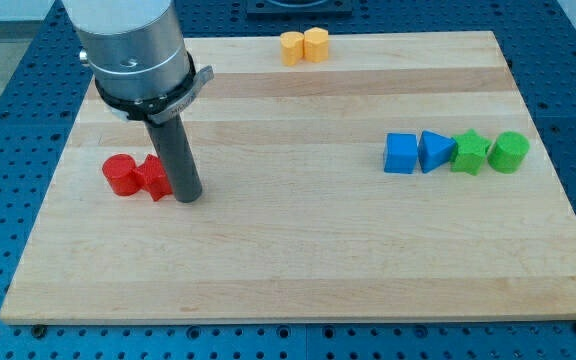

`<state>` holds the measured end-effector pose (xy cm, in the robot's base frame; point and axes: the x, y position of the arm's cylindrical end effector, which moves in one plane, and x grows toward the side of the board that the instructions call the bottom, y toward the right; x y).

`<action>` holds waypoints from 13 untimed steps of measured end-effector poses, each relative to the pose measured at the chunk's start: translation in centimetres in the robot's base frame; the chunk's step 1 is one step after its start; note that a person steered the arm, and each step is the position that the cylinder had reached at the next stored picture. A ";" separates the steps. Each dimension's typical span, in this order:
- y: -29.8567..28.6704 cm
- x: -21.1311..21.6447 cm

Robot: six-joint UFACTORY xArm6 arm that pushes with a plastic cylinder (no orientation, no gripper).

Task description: Place the yellow hexagon to the right of the red star

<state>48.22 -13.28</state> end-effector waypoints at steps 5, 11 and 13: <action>0.6 -6.4; 25.5 -29.1; 17.0 -28.9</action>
<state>19.35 3.71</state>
